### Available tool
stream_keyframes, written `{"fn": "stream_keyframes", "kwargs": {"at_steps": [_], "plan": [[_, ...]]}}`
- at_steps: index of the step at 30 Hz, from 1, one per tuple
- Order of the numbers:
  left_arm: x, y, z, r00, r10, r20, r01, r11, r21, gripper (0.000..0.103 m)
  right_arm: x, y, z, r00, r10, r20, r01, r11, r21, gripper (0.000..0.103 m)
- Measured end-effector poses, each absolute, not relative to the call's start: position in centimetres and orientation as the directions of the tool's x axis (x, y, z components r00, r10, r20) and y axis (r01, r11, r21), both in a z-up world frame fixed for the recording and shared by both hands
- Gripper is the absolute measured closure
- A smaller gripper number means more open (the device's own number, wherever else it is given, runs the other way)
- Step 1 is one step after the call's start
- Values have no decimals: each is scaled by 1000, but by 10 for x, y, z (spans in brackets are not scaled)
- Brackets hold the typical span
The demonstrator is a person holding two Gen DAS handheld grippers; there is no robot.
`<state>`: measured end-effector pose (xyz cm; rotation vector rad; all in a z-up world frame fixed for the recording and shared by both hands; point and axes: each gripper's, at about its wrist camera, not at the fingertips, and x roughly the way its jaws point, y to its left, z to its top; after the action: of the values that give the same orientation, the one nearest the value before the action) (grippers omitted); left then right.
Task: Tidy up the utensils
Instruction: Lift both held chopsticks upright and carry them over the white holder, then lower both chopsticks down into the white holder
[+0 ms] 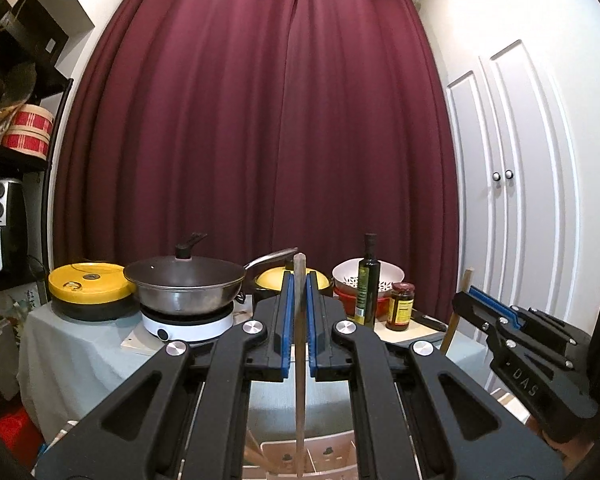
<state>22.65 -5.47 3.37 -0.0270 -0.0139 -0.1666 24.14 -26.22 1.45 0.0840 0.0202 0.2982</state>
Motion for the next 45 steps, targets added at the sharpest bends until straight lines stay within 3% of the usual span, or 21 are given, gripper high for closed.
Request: {"fn": "stream_keyframes", "kwargs": {"at_steps": [24,36,45], "plan": [[283,-61,-39,985,-155,-82,155,988,1,97,289,-256,-49,956,265,-128,-257,964,74,96],[280,-64,-54,980,-166,-111,170,985,24,96,284,-251,-66,951,255,-174,-250,967,50,96],[287,-52,-54,970,-189,-152,188,982,-26,96,284,-249,-69,946,251,-204,-248,968,44,96]]}}
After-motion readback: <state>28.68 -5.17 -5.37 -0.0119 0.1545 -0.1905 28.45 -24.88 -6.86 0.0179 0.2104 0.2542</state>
